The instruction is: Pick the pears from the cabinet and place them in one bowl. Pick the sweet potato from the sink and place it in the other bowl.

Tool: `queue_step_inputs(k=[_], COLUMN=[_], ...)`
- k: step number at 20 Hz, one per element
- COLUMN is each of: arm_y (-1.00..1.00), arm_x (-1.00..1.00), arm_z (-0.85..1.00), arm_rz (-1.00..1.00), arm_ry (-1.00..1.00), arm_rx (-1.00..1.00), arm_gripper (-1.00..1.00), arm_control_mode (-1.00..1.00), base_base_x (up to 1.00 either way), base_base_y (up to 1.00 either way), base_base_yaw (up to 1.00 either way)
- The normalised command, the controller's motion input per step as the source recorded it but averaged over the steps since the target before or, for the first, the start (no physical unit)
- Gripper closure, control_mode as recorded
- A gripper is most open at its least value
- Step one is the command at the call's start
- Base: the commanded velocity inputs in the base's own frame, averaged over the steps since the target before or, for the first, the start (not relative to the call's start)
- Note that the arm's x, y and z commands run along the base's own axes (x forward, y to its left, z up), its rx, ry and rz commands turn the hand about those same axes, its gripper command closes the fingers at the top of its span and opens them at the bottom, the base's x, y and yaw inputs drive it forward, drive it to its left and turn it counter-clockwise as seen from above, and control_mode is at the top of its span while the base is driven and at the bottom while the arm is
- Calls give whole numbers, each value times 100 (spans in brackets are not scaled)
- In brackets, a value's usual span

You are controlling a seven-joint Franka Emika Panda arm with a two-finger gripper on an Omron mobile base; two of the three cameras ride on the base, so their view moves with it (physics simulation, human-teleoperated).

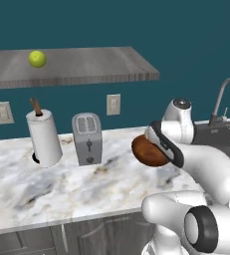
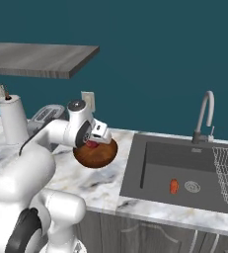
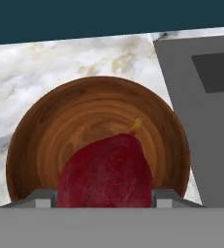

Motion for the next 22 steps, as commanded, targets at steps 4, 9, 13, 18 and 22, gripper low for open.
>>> queue_step_inputs(k=[4, 9, 13, 18, 22], arm_y=[0, 0, 0, 0, 4], arm_x=[53, 28, -14, -21, 0], arm_z=[-11, -18, -22, -21, -43], arm_rz=[0, 0, 0, 0, 0], arm_ry=[0, 0, 2, 0, 0], arm_rx=[0, 0, 0, 0, 0], arm_gripper=[100, 100, 100, 100, 100], arm_control_mode=[-100, -100, -100, -100, -100], base_base_x=[0, 0, 0, 0, 0], base_base_y=[0, 0, 0, 0, 0], base_base_yaw=[0, 0, 0, 0, 0])
